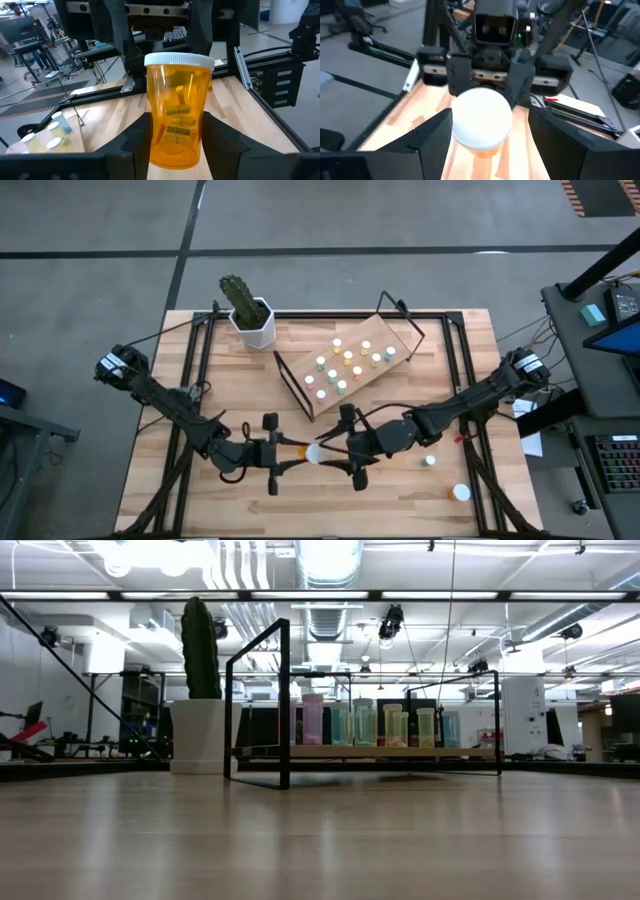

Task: Pick and place medicine bottles onto shelf by color
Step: Put the orange pill bottle on the shelf

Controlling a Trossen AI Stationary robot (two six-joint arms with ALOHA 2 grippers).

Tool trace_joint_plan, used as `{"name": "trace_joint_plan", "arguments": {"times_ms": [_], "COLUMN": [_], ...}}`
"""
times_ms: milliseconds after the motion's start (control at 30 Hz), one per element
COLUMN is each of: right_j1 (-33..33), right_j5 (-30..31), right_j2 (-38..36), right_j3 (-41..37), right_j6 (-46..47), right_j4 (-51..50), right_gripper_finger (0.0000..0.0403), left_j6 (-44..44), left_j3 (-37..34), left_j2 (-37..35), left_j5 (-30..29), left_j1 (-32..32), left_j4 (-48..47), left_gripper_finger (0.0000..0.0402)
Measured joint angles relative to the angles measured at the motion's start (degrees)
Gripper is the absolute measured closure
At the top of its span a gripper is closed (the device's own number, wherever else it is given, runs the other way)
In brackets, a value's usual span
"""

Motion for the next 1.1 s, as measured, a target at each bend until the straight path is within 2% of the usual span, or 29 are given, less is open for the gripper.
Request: {"name": "trace_joint_plan", "arguments": {"times_ms": [267, 667, 833, 1100], "right_j1": [-0.1, -0.6, -1.4, -1.8], "right_j5": [1.5, 1.3, 1.3, 1.2], "right_j2": [2.8, 3.9, 4.9, 5.5], "right_j3": [1.8, 5.0, 5.0, 5.0], "right_j6": [-3.5, -4.5, -3.7, -2.0], "right_j4": [1.7, -2.3, -2.2, -2.4], "right_gripper_finger": [0.0149, 0.0153, 0.0173, 0.0231], "left_j6": [-0.1, 0.0, 0.1, 0.5], "left_j3": [0.0, 0.0, 0.0, 0.0], "left_j2": [0.0, 0.0, 0.0, 0.0], "left_j5": [-2.1, -2.7, -2.8, -2.4], "left_j1": [0.1, 0.2, 0.4, 0.5], "left_j4": [1.9, 2.9, 3.2, 3.0], "left_gripper_finger": [0.0273, 0.0273, 0.0273, 0.0273]}}
